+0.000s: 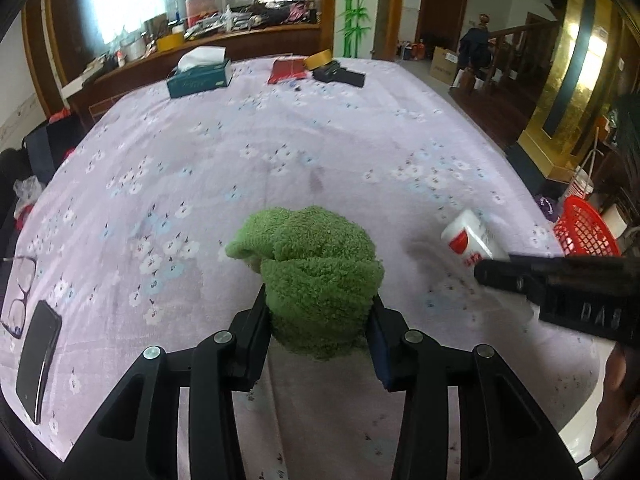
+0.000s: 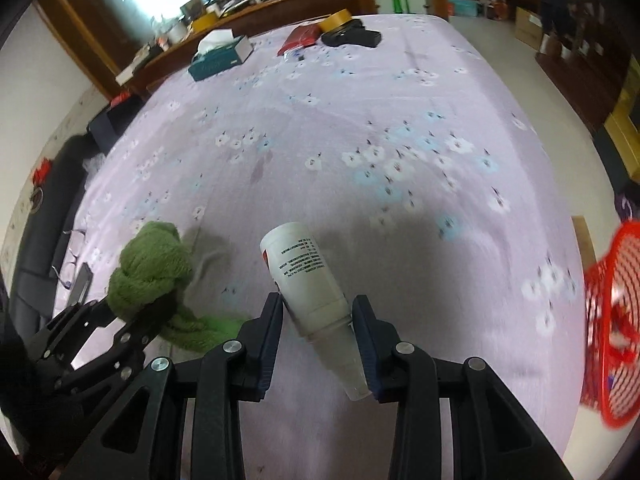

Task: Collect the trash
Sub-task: 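Lift the towel and spray bottle and carry both toward the red basket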

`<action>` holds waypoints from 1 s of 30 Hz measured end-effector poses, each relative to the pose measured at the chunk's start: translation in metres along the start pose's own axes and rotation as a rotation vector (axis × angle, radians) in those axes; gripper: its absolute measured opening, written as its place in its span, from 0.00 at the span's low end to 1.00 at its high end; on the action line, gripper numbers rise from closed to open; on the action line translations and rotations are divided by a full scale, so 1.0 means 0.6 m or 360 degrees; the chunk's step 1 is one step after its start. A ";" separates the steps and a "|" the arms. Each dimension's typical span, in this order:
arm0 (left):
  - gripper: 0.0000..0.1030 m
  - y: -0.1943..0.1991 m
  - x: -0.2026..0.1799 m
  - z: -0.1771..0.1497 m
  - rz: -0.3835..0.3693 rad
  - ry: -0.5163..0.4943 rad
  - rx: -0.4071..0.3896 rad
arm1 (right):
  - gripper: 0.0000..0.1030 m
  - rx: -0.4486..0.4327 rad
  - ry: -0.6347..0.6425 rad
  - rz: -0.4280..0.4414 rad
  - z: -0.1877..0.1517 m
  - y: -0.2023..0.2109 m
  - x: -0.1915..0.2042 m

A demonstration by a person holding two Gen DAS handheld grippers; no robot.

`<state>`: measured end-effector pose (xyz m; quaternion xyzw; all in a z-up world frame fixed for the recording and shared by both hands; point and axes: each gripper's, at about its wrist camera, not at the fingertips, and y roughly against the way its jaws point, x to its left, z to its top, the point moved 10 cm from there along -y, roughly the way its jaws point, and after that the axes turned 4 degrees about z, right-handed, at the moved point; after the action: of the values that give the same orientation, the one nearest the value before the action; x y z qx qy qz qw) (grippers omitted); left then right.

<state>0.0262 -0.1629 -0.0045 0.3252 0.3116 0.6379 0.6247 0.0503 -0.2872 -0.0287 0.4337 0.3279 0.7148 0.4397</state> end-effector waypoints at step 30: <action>0.40 0.101 -0.150 0.058 -0.0100 -0.0312 -0.0266 | 0.38 -0.0292 -0.0163 -0.0125 -0.033 0.169 -0.077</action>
<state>0.0186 -0.2545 0.0628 0.3228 0.2048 0.6069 0.6968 0.0082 -0.3716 0.0343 0.4143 0.2550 0.7010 0.5214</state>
